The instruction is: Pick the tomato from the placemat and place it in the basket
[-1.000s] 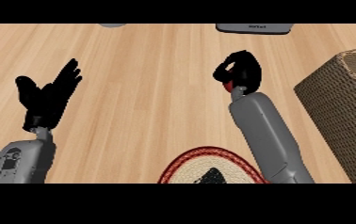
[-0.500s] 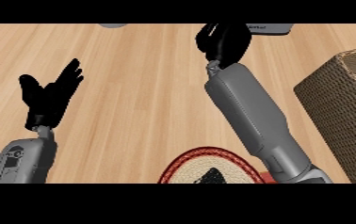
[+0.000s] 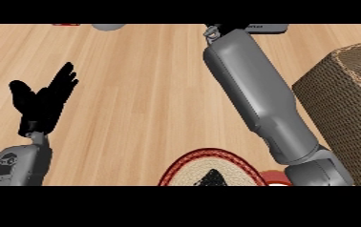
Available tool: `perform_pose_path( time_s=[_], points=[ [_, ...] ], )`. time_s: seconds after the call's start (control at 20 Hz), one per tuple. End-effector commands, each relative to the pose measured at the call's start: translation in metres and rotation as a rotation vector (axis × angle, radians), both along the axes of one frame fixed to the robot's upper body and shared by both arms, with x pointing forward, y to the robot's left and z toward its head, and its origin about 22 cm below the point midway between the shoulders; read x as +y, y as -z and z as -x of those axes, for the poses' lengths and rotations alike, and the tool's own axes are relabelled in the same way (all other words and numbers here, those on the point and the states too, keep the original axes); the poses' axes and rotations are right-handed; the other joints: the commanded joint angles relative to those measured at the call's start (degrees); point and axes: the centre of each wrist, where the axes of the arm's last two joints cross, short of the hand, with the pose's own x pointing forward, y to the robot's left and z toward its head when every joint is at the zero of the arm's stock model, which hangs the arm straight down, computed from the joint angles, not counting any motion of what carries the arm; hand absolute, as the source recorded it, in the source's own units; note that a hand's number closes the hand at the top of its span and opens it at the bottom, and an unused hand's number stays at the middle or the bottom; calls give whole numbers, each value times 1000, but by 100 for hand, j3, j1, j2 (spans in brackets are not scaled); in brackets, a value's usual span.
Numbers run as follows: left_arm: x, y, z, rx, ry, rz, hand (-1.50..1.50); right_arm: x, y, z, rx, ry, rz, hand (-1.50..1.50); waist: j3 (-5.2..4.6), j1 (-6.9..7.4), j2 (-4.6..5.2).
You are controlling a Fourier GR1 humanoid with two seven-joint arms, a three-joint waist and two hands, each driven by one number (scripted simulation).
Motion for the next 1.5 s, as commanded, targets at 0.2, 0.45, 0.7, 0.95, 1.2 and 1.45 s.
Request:
perform_pose_path(
  time_s=[0.2, 0.45, 0.7, 0.95, 1.2, 1.45],
  points=[
    [1, 0, 2, 8, -11, -1, 0, -26, -57, -14, 2, 250, -106, 150, 8, -85, 7],
    [4, 2, 8, -7, -18, 9, 0, -72, -63, -29, 3, 364, -40, 150, 8, -79, 5],
    [-3, -13, 1, 15, -19, -3, 0, -116, -70, -37, 48, 502, -1, 150, 12, -137, -6],
    [14, -4, 5, 24, -50, -6, 0, -148, -59, -25, 38, 534, -18, 150, 11, -283, -44],
    [12, -1, 8, 17, -47, -6, 0, -190, -46, -8, 71, 534, -19, 150, 11, -270, -35],
    [6, -16, 10, 15, -26, 16, 0, -212, -2, 21, 71, 530, -33, 150, 14, -207, -26]
  ],
)
